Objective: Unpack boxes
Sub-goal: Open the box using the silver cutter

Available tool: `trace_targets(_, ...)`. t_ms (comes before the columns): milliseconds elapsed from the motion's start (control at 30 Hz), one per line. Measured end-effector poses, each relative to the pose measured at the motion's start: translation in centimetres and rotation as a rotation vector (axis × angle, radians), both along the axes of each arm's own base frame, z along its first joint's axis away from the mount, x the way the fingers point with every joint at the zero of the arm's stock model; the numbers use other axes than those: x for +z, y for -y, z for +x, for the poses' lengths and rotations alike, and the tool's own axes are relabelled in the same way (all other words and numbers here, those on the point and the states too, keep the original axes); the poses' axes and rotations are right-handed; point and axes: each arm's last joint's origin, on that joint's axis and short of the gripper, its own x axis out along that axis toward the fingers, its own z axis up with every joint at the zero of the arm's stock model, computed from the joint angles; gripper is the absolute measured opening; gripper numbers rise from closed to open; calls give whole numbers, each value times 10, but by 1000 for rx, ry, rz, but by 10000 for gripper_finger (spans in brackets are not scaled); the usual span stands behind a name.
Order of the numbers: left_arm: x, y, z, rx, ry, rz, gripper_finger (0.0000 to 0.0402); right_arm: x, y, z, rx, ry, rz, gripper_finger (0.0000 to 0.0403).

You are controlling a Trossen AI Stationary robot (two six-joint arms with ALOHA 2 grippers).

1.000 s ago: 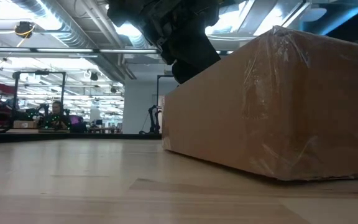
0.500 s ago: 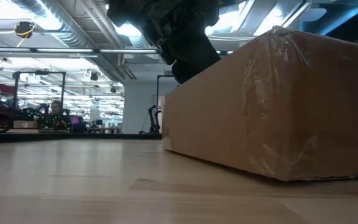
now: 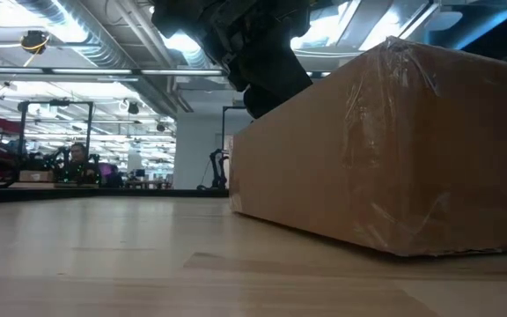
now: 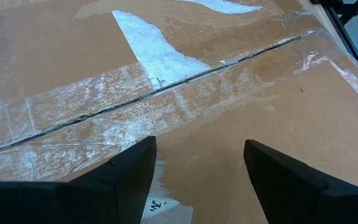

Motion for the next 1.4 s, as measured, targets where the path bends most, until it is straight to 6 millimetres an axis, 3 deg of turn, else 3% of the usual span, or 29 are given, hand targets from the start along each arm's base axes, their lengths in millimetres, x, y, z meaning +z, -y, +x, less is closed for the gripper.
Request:
trace_targets(1000,0,0,0,0,0,0,234,0,-3,-1,48,-42,37,61)
trace_targets(1400,0,0,0,0,0,0,234,4,-6,-1,11,39,43,61)
